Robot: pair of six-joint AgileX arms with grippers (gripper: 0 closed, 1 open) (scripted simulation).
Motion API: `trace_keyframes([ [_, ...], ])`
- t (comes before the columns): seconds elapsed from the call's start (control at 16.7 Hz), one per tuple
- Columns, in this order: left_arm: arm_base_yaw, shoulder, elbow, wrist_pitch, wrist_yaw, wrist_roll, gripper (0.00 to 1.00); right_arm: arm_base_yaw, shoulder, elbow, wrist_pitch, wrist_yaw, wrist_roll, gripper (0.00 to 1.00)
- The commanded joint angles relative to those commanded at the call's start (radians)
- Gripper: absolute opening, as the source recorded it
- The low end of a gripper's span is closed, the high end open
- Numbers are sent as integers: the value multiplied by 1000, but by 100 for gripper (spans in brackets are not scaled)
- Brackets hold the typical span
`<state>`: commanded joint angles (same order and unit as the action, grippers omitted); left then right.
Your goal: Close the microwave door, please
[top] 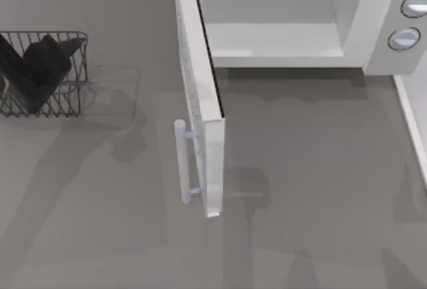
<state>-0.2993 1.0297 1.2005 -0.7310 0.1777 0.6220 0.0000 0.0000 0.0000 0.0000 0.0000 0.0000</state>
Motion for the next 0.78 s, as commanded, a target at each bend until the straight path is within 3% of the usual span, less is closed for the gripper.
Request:
trace_keyframes([
  [0.42, -71, 462, 506, -413, 130, 218, 100, 0, 0, 0, 0, 0, 0, 100],
  [0.78, -90, 702, 751, -667, 226, 308, 100, 0, 0, 0, 0, 0, 0, 100],
])
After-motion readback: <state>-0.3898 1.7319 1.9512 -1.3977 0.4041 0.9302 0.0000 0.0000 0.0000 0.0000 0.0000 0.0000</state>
